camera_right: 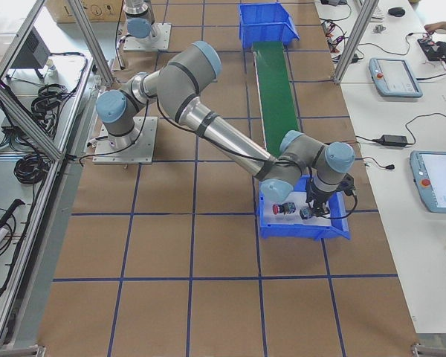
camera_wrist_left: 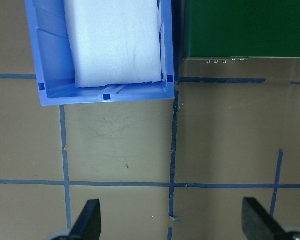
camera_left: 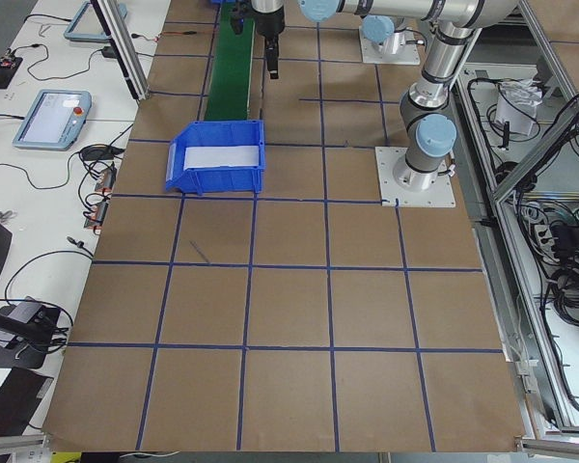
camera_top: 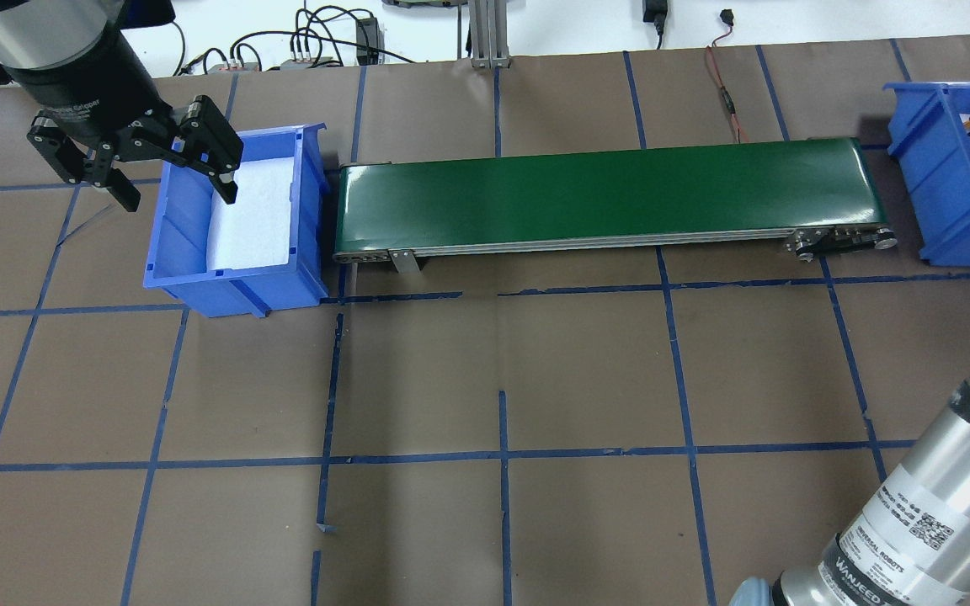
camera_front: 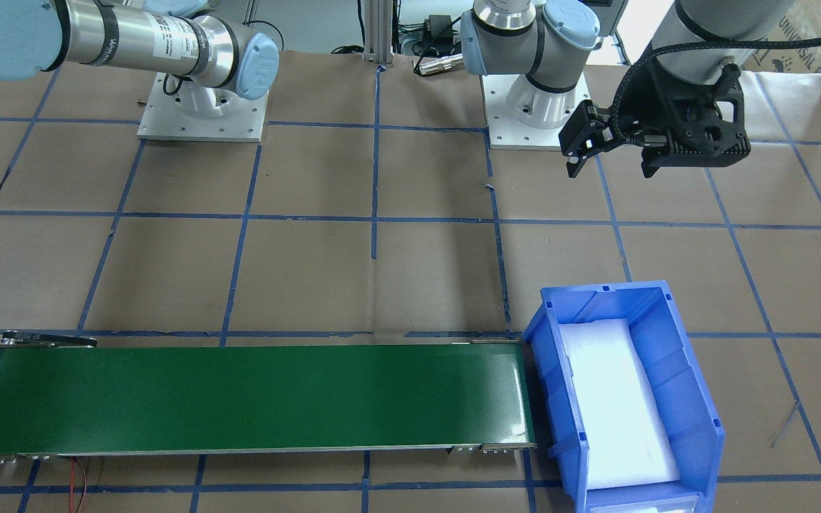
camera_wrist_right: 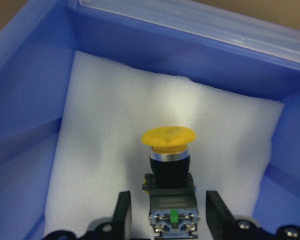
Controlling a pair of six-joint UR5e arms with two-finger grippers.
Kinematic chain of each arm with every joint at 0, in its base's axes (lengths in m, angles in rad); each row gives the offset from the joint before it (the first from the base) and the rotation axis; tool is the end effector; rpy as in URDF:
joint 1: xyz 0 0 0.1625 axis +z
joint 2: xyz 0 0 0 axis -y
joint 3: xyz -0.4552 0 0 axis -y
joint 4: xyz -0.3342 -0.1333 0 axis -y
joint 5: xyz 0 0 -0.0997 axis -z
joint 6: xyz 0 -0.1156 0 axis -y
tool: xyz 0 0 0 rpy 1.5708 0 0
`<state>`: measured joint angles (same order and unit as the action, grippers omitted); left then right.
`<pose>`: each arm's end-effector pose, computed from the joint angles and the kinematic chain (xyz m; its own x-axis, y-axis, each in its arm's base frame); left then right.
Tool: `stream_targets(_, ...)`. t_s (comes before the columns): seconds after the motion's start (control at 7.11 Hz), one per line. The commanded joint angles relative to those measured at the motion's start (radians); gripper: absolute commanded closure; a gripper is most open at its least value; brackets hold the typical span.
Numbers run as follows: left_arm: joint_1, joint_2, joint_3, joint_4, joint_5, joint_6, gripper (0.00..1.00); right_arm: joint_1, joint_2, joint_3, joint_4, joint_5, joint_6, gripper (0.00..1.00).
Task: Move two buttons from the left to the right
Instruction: 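Lower the yellow button into the bin and open the right gripper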
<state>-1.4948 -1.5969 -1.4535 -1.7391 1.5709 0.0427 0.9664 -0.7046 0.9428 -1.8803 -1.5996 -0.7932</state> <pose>-0.0999 -0.4441 0.5250 -0.9994 -0.0334 0.0032 -0.0331 0.9965 0.0770 -0.3359 -0.7151 0.2703 -0.9801 -0.1852 0.0709 -0.1876 0.9818 -0.0295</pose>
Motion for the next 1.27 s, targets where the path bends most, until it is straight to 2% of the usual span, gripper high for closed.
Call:
stream_targets(0.0,0.001,-0.003,0.001,0.001,0.001,0.000,0.00,0.000,-0.016,-0.001,0.012,0.012,-0.001,0.41)
stream_targets(0.14,-0.001,-0.003,0.001,0.001,0.001,0.000,0.00,0.000,-0.041,-0.001,0.030,0.013,-0.001,0.40)
stream_targets(0.56,0.001,-0.006,0.001,0.001,0.001,0.000,0.00,0.015,-0.198,0.010,0.226,0.013,0.000,0.32)
stream_targets(0.7,0.001,-0.008,0.001,0.001,-0.003,0.000,0.00,0.056,-0.247,0.020,0.256,0.024,0.002,0.29)
stream_targets(0.98,0.001,-0.008,-0.001,0.001,-0.005,0.000,0.00,0.214,-0.391,0.149,0.222,0.069,0.049,0.19)
stream_targets(1.12,0.001,-0.008,0.001,0.001,-0.006,0.000,0.00,0.313,-0.447,0.199,0.205,0.066,0.154,0.14)
